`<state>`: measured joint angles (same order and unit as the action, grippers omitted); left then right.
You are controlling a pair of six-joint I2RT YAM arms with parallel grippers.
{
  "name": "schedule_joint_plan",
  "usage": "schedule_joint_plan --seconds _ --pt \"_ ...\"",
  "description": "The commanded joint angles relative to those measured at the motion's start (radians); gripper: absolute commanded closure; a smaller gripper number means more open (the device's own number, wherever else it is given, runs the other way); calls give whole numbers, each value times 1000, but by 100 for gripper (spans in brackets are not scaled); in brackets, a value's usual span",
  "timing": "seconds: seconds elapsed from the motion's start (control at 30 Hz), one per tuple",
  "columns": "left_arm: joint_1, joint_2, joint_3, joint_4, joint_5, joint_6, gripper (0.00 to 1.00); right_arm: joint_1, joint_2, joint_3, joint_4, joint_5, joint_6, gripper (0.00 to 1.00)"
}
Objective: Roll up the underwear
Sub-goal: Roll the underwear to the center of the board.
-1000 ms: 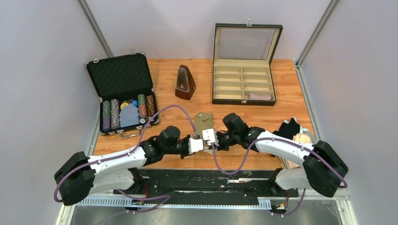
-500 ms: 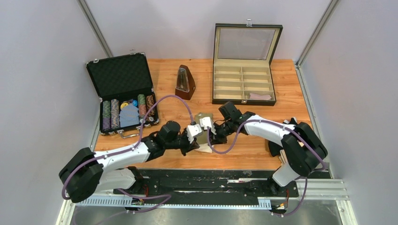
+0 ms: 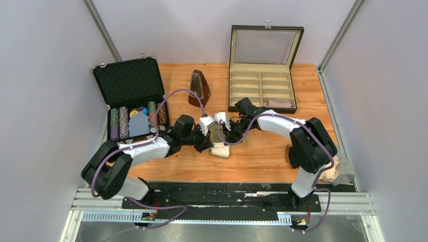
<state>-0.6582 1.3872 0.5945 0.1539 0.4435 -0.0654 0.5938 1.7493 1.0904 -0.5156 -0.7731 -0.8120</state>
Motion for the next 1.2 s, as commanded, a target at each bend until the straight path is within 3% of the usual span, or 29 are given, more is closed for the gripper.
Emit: schedule_joint_plan --seconds 0.0,0.4,0.6,0.83,1.17 --pt "18 61 54 -34 -21 -33 100 29 37 62 -37 4 -57 100" --pt "45 36 64 -110 85 -90 100 33 47 97 -98 -79 -10 100" --pt "45 51 68 -145 38 -117 100 49 65 89 -66 -87 50 100" --pt "46 -31 62 -293 -29 -134 100 78 54 84 -32 -92 102 100" --pt "47 12 39 -206 -99 -82 100 93 120 90 39 -11 163 100"
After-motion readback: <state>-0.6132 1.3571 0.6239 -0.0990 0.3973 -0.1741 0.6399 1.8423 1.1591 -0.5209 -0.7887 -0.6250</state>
